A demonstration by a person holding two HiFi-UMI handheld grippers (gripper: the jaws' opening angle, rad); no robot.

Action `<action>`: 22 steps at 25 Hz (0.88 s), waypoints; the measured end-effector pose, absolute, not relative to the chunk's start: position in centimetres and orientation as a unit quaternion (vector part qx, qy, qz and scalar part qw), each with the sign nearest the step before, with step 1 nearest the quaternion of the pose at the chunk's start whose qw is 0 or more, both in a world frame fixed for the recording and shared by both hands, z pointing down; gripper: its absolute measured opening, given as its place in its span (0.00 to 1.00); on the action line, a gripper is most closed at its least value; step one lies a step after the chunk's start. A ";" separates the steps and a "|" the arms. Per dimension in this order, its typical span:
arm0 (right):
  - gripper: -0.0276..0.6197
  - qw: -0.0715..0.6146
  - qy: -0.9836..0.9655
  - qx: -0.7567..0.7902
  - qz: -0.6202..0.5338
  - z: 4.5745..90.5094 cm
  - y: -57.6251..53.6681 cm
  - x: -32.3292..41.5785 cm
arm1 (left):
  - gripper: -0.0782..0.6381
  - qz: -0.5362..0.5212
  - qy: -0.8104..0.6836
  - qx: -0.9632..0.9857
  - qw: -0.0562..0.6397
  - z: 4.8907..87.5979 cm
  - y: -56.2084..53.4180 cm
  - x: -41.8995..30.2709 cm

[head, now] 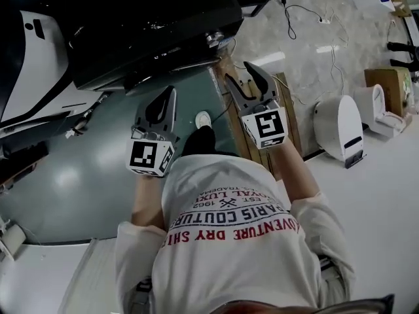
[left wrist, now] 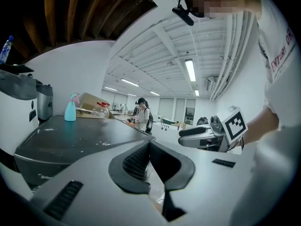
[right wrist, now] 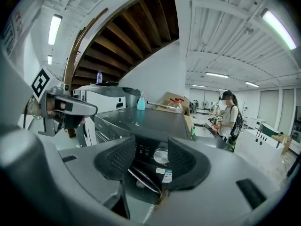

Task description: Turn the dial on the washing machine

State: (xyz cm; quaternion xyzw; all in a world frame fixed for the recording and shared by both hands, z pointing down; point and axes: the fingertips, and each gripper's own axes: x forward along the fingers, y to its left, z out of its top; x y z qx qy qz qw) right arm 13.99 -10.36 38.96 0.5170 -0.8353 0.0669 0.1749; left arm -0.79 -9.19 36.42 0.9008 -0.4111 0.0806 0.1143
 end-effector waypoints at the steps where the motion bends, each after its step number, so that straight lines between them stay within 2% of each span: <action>1: 0.38 0.178 -0.834 0.518 0.071 39.6 -11.4 14.0 | 0.13 0.083 -0.414 0.900 0.112 36.9 -10.0 -0.8; 8: 0.46 0.205 -0.819 0.531 0.068 44.5 -16.8 13.6 | 0.13 0.083 -0.449 0.883 0.105 39.8 -14.0 -1.8; 14: 0.49 0.238 -0.813 0.527 0.072 49.2 -19.6 13.2 | 0.13 0.077 -0.461 0.877 0.108 41.8 -15.3 -2.2; 22: 0.49 0.240 -0.799 0.547 0.072 52.6 -22.1 13.3 | 0.13 0.071 -0.489 0.861 0.123 44.2 -16.5 -2.6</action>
